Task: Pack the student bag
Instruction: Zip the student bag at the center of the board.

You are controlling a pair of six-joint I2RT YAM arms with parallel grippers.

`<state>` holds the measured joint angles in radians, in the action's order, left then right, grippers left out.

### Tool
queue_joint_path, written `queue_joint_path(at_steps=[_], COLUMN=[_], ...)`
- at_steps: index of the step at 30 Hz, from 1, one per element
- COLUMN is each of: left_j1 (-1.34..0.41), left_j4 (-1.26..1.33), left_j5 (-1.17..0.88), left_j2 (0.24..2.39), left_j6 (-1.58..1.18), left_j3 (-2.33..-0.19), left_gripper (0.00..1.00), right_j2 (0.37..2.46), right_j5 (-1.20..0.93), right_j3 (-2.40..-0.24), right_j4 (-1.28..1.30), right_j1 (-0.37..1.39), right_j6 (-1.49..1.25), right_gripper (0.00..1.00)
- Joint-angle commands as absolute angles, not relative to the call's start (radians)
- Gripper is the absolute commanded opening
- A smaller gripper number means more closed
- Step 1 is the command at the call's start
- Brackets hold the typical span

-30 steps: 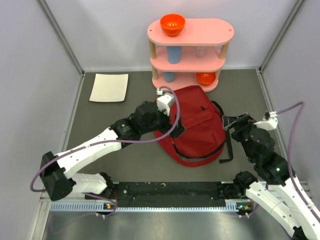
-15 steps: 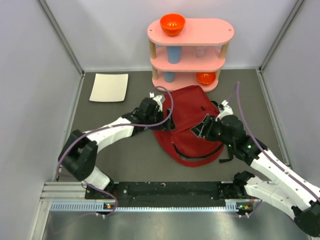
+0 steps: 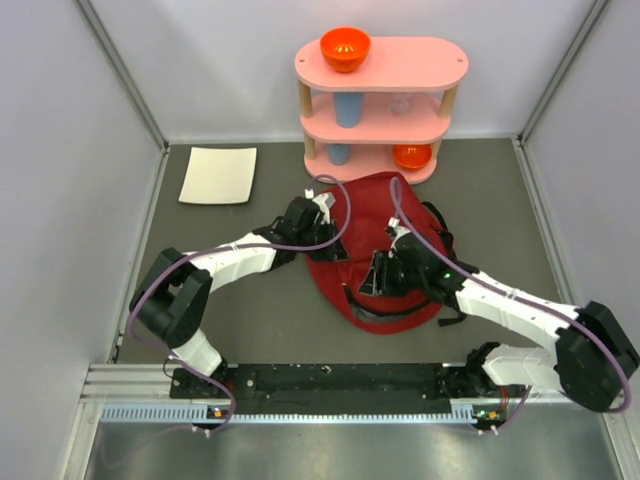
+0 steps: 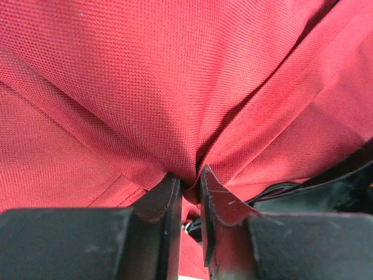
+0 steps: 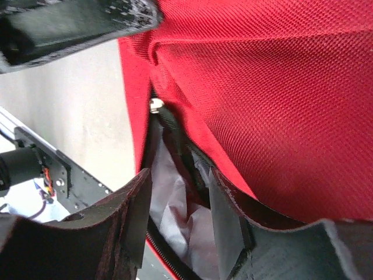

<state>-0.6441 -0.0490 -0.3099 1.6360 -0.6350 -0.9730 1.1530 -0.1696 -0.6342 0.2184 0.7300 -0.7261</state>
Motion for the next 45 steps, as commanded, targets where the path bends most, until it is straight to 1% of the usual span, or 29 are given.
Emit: queue_joint_path(at_steps=[1, 2, 3, 4, 11, 15, 18, 23, 29, 32, 33, 35, 41, 45], left_j1=[-0.640, -0.638, -0.638, -0.640, -0.638, -0.638, -0.638, -0.638, -0.638, -0.638, -0.638, -0.638, -0.638, -0.638], left_j4=[0.029, 0.020, 0.014, 0.008, -0.060, -0.064, -0.066, -0.066, -0.064, -0.063, -0.063, -0.061, -0.064, -0.066], left_j5=[-0.333, -0.331, -0.333, -0.333, -0.328, -0.333, -0.341, -0.348, -0.362, -0.360, -0.360, -0.360, -0.364, -0.368], left_j2=[1.608, 1.600, 1.591, 1.574, 1.536, 1.529, 1.531, 1.534, 1.540, 1.534, 1.531, 1.528, 1.525, 1.526], left_j6=[-0.634, -0.630, -0.629, -0.626, -0.609, -0.606, -0.607, -0.604, -0.609, -0.609, -0.609, -0.611, -0.604, -0.603], left_j3=[-0.968, -0.968, -0.969, -0.973, -0.991, -0.996, -1.003, -1.008, -1.011, -1.008, -1.006, -1.006, -1.008, -1.011], left_gripper=[0.15, 0.14, 0.11, 0.10, 0.09, 0.08, 0.08, 0.07, 0.06, 0.05, 0.05, 0.05, 0.04, 0.04], right_j2=[1.248, 1.264, 1.282, 1.287, 1.293, 1.315, 1.345, 1.364, 1.379, 1.423, 1.437, 1.457, 1.462, 1.442], right_j5=[-0.204, -0.207, -0.203, -0.198, -0.219, -0.212, -0.219, -0.227, -0.317, -0.343, -0.324, -0.266, -0.241, -0.250], right_j3=[-0.637, -0.640, -0.643, -0.641, -0.655, -0.678, -0.692, -0.730, -0.762, -0.782, -0.788, -0.779, -0.758, -0.741], right_j4=[0.112, 0.107, 0.101, 0.077, 0.006, 0.023, 0.022, 0.035, -0.018, -0.020, -0.014, -0.023, -0.034, -0.057], right_j1=[0.742, 0.745, 0.752, 0.765, 0.801, 0.802, 0.802, 0.804, 0.805, 0.805, 0.807, 0.813, 0.815, 0.815], right_j6=[-0.687, -0.683, -0.680, -0.667, -0.655, -0.638, -0.595, -0.526, -0.483, -0.486, -0.500, -0.523, -0.543, -0.555], right_gripper=[0.40, 0.37, 0.37, 0.37, 0.38, 0.39, 0.43, 0.43, 0.40, 0.39, 0.36, 0.35, 0.34, 0.31])
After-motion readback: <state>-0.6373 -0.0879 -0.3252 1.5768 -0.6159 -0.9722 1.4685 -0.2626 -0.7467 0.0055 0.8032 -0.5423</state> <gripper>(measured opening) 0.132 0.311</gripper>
